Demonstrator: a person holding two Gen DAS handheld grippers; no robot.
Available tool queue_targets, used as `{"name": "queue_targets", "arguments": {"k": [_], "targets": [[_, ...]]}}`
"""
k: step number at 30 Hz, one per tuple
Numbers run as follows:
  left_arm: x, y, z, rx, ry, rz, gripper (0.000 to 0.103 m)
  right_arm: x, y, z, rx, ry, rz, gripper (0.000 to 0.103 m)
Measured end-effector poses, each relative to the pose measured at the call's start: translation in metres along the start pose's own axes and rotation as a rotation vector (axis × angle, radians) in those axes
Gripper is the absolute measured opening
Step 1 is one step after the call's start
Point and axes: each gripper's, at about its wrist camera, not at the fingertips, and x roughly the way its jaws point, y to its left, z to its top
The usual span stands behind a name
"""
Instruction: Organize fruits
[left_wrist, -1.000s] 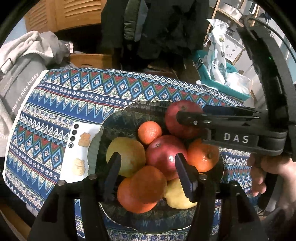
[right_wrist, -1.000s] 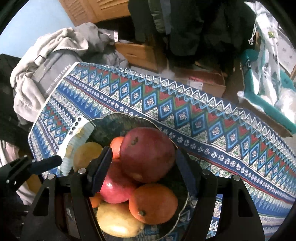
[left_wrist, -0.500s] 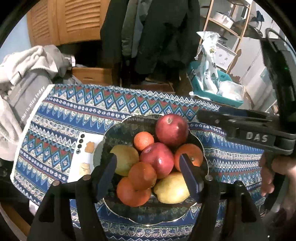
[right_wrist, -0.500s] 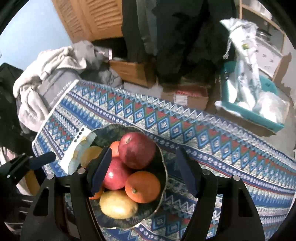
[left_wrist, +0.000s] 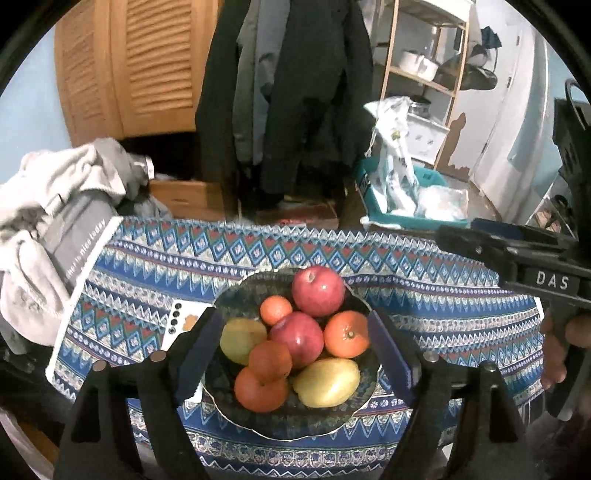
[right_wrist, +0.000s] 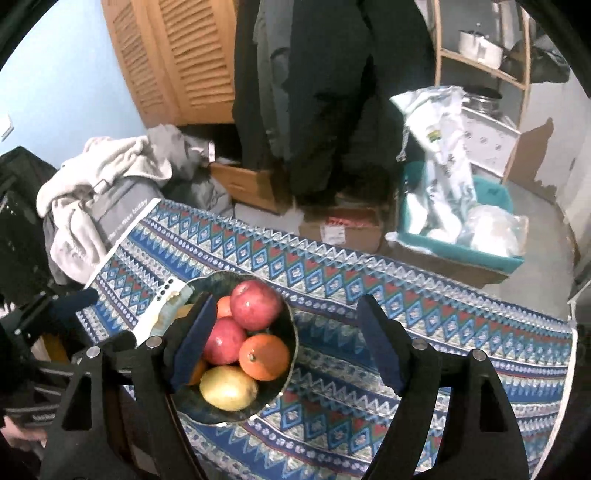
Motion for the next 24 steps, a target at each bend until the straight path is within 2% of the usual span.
{"name": "queue_targets", "arguments": {"k": [10,24], "targets": [[-0.041,-0.024,0.008,0.033,-0.09,-0.017,0.089,-0.052,-0.018,-0.013,0.021,-0.08,-0.018,0.081],[-0.062,-0.049,0.013,0.076,-0.143,0.0,0.101,-0.114,-0.041,-0.03,0.033,-0.19,-0.05,0.088]]}}
